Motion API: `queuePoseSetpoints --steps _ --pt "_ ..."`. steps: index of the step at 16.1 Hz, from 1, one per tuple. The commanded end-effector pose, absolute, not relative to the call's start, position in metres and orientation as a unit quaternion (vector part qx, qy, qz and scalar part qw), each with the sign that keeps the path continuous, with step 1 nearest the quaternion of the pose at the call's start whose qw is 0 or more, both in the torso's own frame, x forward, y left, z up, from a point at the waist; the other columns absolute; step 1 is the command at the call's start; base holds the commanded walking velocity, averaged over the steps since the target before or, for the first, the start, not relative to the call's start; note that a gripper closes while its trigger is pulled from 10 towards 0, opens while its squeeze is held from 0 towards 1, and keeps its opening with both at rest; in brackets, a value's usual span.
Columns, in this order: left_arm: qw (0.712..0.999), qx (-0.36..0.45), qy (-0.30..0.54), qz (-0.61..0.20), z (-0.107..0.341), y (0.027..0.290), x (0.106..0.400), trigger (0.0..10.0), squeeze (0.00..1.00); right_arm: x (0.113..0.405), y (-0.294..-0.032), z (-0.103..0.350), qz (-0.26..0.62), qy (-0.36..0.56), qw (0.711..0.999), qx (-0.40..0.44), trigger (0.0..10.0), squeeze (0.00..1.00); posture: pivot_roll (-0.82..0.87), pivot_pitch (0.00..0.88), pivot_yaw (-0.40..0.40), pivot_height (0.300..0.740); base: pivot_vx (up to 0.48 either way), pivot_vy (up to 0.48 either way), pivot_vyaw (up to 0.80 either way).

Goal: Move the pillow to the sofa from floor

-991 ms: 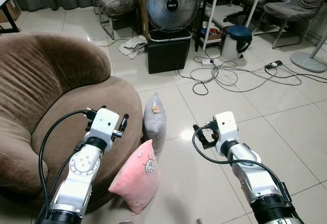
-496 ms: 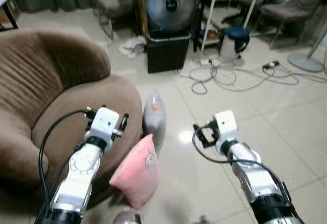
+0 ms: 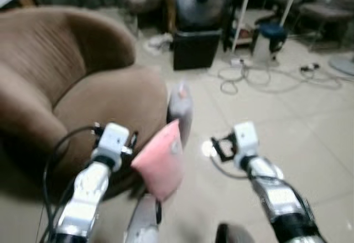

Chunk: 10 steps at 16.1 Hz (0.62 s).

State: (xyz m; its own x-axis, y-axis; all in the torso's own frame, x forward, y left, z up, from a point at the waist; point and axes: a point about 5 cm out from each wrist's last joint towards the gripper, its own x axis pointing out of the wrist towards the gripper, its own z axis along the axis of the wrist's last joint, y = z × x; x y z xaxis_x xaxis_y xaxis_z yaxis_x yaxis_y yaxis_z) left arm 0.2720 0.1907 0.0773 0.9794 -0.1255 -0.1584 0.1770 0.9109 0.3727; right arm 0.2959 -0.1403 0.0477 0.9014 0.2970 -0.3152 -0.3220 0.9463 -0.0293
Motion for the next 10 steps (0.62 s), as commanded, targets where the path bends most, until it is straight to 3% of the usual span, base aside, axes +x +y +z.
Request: queuePoseSetpoints --steps 1,5,10 --pt "0.976 0.196 0.047 -0.081 0.087 0.1863 0.2784 10.0 0.0 0.2997 -0.148 0.0541 0.149 0.143 0.977 -0.045 10.0 0.0 0.1 0.0 -0.017 0.628 0.0 0.0 0.0" --pt "0.976 0.194 0.049 -0.084 0.0863 0.1876 0.2774 10.0 0.0 0.2979 -0.1488 0.0498 0.157 0.154 0.974 -0.058 10.0 0.0 0.1 0.0 -0.02 0.628 0.0 0.0 0.0" --pt "0.975 0.194 0.057 -0.094 0.0837 0.1885 0.2752 10.0 0.0 0.2976 -0.1467 0.0492 0.168 0.154 0.971 -0.07 10.0 0.0 0.1 0.0 -0.017 0.628 0.319 0.0 0.7"
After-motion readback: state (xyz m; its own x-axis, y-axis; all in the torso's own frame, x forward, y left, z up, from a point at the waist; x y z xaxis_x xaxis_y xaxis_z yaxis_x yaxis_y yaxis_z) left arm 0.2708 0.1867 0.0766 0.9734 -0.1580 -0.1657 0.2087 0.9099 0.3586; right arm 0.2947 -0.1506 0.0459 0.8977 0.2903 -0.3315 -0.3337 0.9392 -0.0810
